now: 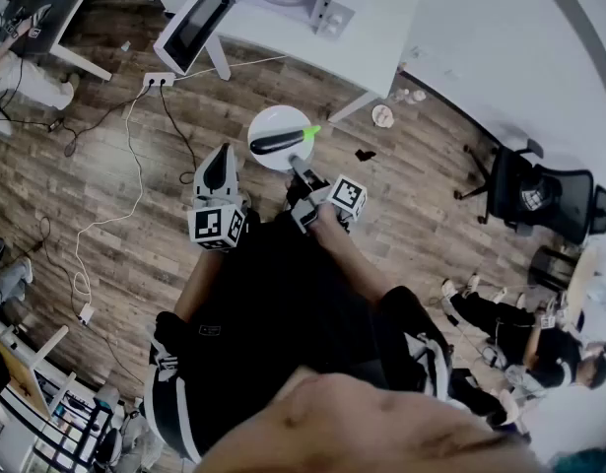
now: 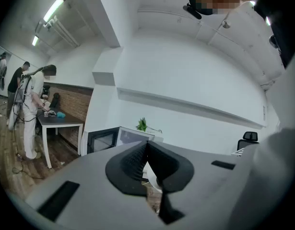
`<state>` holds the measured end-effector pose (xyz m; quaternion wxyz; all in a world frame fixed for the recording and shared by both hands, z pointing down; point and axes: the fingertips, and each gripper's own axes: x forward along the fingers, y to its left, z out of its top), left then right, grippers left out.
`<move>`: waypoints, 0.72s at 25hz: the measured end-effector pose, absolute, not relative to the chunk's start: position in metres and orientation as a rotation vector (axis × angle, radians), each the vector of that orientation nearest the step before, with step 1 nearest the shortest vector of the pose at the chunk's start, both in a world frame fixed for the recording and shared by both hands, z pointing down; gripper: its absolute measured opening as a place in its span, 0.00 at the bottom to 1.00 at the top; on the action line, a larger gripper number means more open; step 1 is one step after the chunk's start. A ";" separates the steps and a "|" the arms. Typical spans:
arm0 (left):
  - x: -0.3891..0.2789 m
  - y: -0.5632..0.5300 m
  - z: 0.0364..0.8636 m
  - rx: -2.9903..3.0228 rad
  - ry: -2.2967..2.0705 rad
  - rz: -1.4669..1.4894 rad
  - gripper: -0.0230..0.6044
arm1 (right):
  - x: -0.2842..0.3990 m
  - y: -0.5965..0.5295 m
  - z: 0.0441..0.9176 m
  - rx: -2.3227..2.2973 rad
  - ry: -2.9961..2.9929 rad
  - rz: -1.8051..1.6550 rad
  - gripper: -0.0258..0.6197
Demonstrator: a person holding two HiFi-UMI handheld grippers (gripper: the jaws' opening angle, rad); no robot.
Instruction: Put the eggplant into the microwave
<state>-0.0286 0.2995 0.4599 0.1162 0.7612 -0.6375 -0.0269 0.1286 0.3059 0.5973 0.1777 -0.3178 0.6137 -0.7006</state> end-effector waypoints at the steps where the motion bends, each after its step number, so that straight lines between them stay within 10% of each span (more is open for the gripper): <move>1: -0.029 0.298 0.461 2.229 -1.868 -0.079 0.09 | 0.129 0.306 0.599 -0.902 1.736 -1.985 0.10; 18: -0.037 0.297 0.463 2.211 -1.868 -0.086 0.09 | 0.125 0.303 0.597 -0.890 1.719 -1.991 0.10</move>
